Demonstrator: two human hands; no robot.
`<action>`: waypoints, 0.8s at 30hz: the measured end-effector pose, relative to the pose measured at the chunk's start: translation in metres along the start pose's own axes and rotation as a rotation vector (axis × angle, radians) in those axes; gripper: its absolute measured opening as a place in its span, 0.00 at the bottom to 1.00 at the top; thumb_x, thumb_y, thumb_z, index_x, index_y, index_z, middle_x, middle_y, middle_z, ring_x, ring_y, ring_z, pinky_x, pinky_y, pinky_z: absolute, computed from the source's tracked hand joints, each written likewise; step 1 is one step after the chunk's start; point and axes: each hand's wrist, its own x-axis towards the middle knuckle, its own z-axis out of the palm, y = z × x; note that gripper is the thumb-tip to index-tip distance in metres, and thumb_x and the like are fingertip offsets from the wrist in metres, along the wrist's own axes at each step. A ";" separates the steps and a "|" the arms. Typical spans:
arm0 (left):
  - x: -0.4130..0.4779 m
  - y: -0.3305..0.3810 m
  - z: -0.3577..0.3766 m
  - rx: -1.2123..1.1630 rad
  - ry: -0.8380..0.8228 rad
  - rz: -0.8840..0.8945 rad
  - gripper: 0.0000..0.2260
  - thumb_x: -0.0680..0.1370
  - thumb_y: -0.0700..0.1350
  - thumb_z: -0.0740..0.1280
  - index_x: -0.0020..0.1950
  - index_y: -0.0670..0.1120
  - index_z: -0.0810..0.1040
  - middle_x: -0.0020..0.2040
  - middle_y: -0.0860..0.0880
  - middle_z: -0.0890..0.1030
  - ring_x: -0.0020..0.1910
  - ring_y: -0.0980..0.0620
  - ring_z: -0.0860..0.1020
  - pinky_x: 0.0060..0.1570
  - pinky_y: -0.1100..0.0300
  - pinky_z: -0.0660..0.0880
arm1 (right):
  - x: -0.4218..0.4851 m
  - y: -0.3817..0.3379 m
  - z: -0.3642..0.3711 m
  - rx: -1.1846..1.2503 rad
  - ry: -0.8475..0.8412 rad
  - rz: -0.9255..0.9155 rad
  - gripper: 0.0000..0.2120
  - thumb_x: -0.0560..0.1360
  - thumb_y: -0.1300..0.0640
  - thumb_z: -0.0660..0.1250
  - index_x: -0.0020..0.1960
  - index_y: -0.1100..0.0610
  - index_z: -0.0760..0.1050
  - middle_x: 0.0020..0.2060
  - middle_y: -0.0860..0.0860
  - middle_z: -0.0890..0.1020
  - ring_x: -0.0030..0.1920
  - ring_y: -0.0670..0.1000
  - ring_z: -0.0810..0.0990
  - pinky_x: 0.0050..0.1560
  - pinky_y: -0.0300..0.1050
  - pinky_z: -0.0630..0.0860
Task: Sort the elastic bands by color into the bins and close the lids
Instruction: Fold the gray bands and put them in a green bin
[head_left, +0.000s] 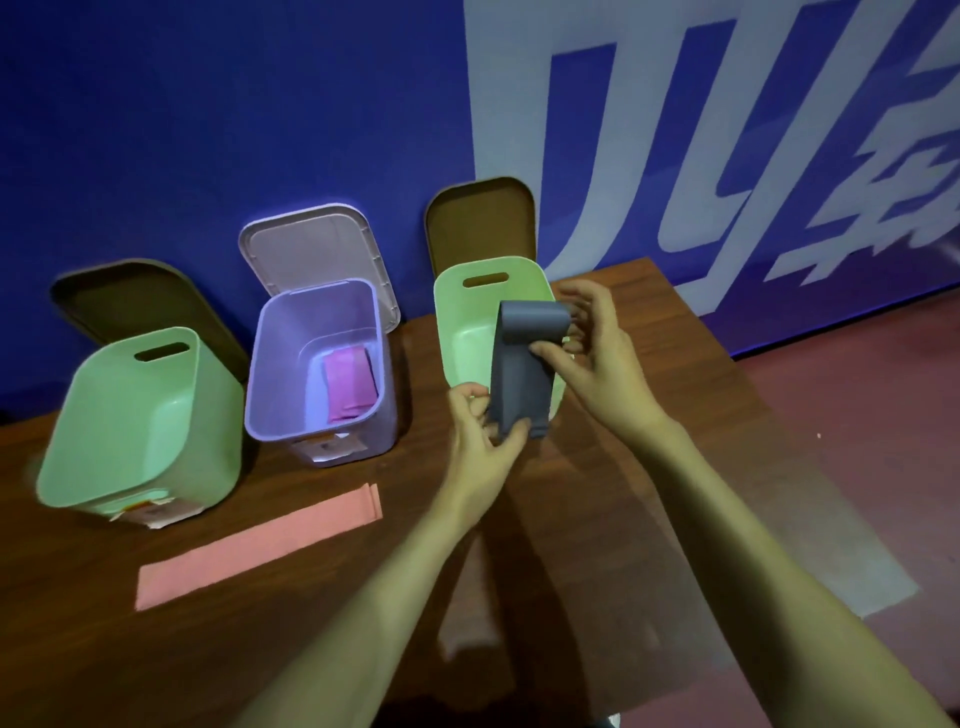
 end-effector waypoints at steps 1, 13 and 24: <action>0.008 0.006 0.002 0.038 0.036 0.044 0.22 0.74 0.33 0.68 0.53 0.53 0.58 0.53 0.49 0.71 0.49 0.60 0.80 0.42 0.66 0.77 | 0.013 0.000 0.000 -0.015 0.019 -0.022 0.25 0.74 0.63 0.69 0.65 0.53 0.62 0.53 0.50 0.76 0.46 0.44 0.78 0.47 0.39 0.76; 0.140 0.001 0.012 0.591 -0.055 -0.429 0.20 0.73 0.36 0.64 0.62 0.37 0.60 0.58 0.36 0.71 0.54 0.36 0.75 0.41 0.50 0.71 | 0.138 0.100 0.054 -0.374 -0.284 0.110 0.19 0.73 0.67 0.63 0.62 0.60 0.64 0.53 0.54 0.72 0.51 0.53 0.72 0.50 0.42 0.67; 0.197 -0.050 0.030 0.654 -0.176 -0.819 0.28 0.78 0.43 0.61 0.73 0.41 0.50 0.69 0.38 0.66 0.64 0.38 0.71 0.57 0.49 0.71 | 0.171 0.170 0.098 -0.637 -0.557 0.373 0.21 0.73 0.65 0.61 0.64 0.64 0.60 0.52 0.66 0.75 0.49 0.63 0.75 0.42 0.48 0.64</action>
